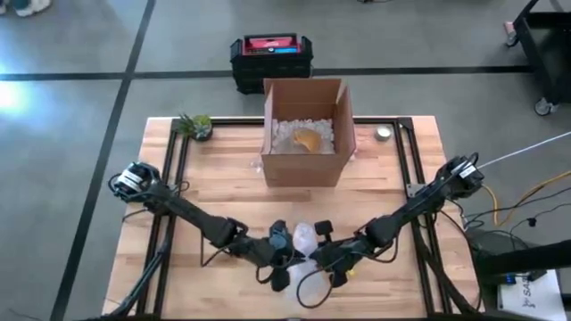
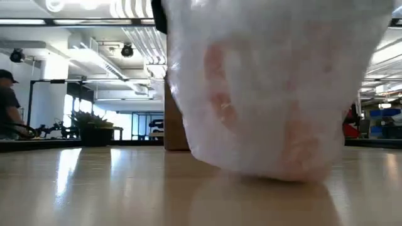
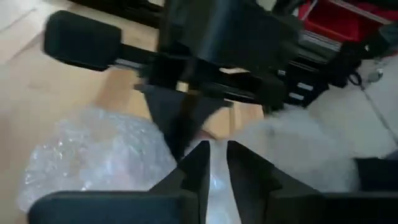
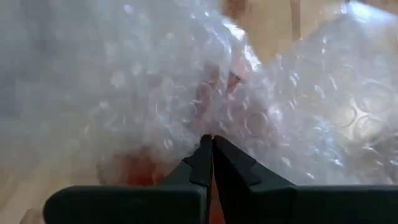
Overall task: Wrap mug
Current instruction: Wrap the orange mug with the transparent bubble wrap
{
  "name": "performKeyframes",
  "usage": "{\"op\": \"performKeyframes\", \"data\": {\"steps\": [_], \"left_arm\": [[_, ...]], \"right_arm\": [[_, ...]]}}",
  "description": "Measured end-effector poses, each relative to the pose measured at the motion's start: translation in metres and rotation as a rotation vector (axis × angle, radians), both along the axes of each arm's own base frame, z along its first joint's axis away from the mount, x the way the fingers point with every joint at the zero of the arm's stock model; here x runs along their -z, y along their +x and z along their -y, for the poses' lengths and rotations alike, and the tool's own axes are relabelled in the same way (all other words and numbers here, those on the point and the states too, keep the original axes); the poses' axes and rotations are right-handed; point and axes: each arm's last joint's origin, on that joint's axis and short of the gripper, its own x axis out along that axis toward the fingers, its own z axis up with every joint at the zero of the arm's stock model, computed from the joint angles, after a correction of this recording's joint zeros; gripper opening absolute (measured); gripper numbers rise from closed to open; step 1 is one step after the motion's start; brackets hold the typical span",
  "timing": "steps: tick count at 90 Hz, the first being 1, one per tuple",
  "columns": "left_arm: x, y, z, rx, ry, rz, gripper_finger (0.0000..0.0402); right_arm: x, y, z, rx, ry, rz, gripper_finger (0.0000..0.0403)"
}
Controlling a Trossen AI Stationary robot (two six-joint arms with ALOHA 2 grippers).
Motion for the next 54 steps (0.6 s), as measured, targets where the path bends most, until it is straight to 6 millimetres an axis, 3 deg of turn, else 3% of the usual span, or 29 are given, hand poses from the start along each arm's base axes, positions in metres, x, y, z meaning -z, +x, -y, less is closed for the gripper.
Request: {"op": "performKeyframes", "data": {"steps": [19,32,43,54], "left_arm": [[0.037,0.010,0.000,-0.012,-0.016,-0.104,0.0021],[0.041,0.012,0.001,-0.013,-0.016,-0.108,0.0020],[0.041,0.012,0.001,-0.013,-0.015,-0.109,0.0020],[0.040,0.013,0.002,-0.012,-0.016,-0.108,0.0020]], "right_arm": [[-0.017,0.004,-0.002,0.006,-0.048,-0.081,0.0000],[-0.046,0.007,-0.005,0.000,-0.106,-0.170,0.0000],[-0.068,0.012,-0.015,-0.043,-0.092,-0.117,0.0000],[-0.065,0.021,-0.024,-0.116,-0.030,-0.075,0.0000]]}}
